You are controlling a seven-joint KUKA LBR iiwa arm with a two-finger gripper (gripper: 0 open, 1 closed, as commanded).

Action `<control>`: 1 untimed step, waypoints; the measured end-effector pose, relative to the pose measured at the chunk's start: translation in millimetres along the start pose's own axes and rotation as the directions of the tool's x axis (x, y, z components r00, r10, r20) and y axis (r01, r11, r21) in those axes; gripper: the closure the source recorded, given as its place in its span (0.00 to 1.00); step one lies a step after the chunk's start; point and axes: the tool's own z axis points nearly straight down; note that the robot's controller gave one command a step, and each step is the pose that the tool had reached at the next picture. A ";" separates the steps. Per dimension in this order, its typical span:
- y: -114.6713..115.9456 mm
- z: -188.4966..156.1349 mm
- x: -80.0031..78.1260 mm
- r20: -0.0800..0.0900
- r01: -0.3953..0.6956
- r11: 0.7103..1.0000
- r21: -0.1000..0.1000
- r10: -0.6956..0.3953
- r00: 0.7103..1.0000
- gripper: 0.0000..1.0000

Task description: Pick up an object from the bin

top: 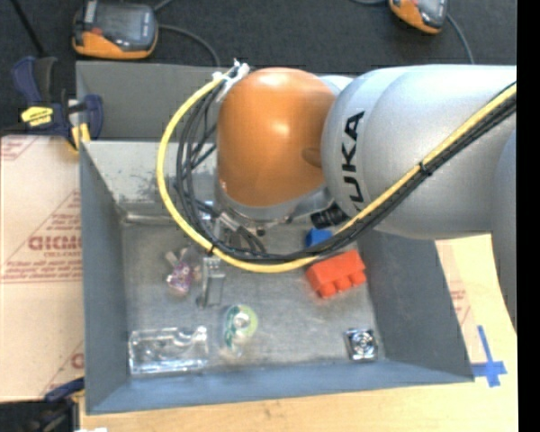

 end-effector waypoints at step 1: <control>-92.3 89.1 17.5 -0.002 -0.044 0.999 0.005 0.044 0.999 0.00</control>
Offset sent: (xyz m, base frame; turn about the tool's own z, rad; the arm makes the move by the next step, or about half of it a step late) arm -0.0163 -0.0865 -0.0848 0.0360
